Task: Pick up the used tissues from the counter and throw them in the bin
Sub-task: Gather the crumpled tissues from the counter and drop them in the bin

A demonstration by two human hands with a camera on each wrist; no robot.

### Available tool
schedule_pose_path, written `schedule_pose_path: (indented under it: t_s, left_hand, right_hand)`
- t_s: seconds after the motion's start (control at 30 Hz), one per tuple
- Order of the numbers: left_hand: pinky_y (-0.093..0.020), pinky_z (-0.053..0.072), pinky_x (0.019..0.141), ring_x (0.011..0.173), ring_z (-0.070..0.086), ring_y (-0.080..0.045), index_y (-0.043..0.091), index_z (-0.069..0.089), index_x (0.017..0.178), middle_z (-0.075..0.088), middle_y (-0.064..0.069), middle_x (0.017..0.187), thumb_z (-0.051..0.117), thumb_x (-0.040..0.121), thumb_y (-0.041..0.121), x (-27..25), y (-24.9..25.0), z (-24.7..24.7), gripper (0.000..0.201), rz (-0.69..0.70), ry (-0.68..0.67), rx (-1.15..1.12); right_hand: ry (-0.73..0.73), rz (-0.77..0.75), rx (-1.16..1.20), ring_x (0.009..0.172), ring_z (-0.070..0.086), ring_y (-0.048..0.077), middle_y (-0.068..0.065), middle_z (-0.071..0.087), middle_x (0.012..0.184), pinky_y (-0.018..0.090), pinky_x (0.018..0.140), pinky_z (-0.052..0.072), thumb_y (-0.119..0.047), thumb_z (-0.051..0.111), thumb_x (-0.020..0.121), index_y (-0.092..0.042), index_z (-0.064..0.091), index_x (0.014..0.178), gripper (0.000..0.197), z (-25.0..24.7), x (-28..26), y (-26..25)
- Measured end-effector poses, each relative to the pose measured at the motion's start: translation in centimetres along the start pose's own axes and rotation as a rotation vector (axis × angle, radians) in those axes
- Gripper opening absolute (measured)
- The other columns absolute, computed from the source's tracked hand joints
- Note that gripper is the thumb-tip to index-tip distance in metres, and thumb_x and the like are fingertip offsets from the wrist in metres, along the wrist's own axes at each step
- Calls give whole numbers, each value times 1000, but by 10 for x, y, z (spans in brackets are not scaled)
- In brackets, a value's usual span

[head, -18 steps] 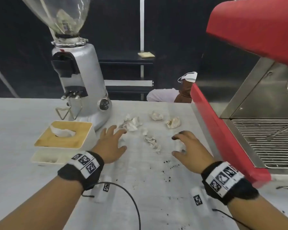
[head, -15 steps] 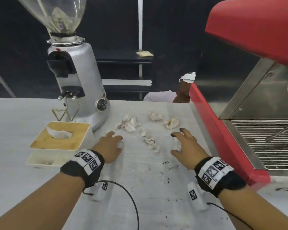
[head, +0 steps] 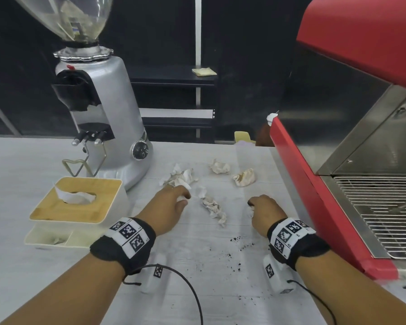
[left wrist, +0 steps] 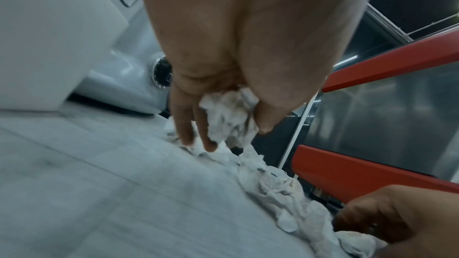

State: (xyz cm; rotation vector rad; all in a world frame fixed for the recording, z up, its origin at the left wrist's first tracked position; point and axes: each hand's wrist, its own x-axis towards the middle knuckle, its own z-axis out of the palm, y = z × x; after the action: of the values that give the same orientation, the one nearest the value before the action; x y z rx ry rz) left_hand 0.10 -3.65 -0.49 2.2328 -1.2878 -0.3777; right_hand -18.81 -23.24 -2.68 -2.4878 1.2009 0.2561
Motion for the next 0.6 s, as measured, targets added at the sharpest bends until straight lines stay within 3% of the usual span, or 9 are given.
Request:
schedule_pose_path:
  t_s: [0.07, 0.13, 0.2, 0.27, 0.33, 0.43, 0.47, 0.53, 0.6]
  left_hand:
    - [-26, 43, 83, 91, 55, -13, 28, 57, 108, 54, -1, 112, 49, 94, 15, 6, 9, 5, 21, 48, 18, -48]
    - [-14, 38, 73, 83, 51, -8, 26, 55, 112, 50, -2, 112, 44, 93, 8, 12, 17, 11, 29, 64, -9, -67]
    - [-16, 40, 77, 86, 50, -9, 24, 54, 120, 47, -3, 118, 45, 93, 11, 18, 24, 20, 31, 82, -16, -69]
    - [-26, 41, 95, 110, 50, -19, 23, 48, 132, 42, -5, 131, 53, 93, 30, 24, 30, 30, 40, 75, -22, -33]
    - [-34, 35, 106, 131, 38, -25, 25, 40, 141, 34, -6, 145, 56, 85, 56, 30, 32, 41, 67, 27, -75, 21]
    - [-46, 34, 110, 137, 30, -31, 32, 30, 145, 29, -10, 149, 56, 72, 74, 38, 36, 56, 88, -5, -172, 114]
    - [-47, 35, 109, 135, 33, -33, 34, 30, 145, 32, -11, 147, 57, 71, 75, 41, 36, 60, 89, -13, -202, 135]
    - [-45, 41, 102, 123, 43, -32, 33, 39, 139, 43, -9, 134, 60, 71, 71, 45, 34, 69, 81, -21, -236, 158]
    - [-41, 46, 93, 110, 51, -29, 29, 52, 126, 49, -6, 117, 65, 77, 55, 48, 32, 74, 56, -9, -212, 141]
  right_hand:
    - [-1, 13, 62, 107, 63, 30, 6, 56, 100, 24, 77, 46, -3, 50, 87, -23, 59, 82, 22, 0, 2, 2]
    - [26, 33, 137, 104, 64, 29, 8, 62, 103, 25, 78, 46, -10, 48, 91, -20, 64, 92, 20, -1, 0, 3]
    - [115, 13, 201, 94, 62, 29, 10, 64, 102, 34, 81, 53, -15, 42, 95, -11, 65, 105, 25, -3, -4, 4]
    - [190, -21, 289, 81, 58, 28, 10, 64, 89, 38, 74, 51, -16, 39, 97, -7, 61, 93, 25, -8, -9, 3]
    - [248, -34, 397, 69, 53, 27, 10, 58, 73, 37, 65, 44, -21, 42, 97, -6, 52, 76, 28, -14, -13, 1]
    - [412, -73, 475, 56, 43, 22, 5, 42, 56, 36, 57, 35, -33, 54, 97, -9, 40, 57, 49, -22, -16, -3]
    - [477, -99, 479, 54, 39, 18, 0, 38, 55, 36, 57, 30, -33, 58, 96, -14, 35, 52, 53, -23, -15, -3]
    - [569, -129, 497, 56, 39, 9, -4, 40, 63, 24, 56, 28, -29, 63, 95, -23, 35, 49, 55, -23, -9, -4]
    - [588, -154, 538, 66, 47, 6, -1, 53, 81, 11, 65, 34, -25, 65, 95, -18, 57, 62, 35, -23, -1, -4]
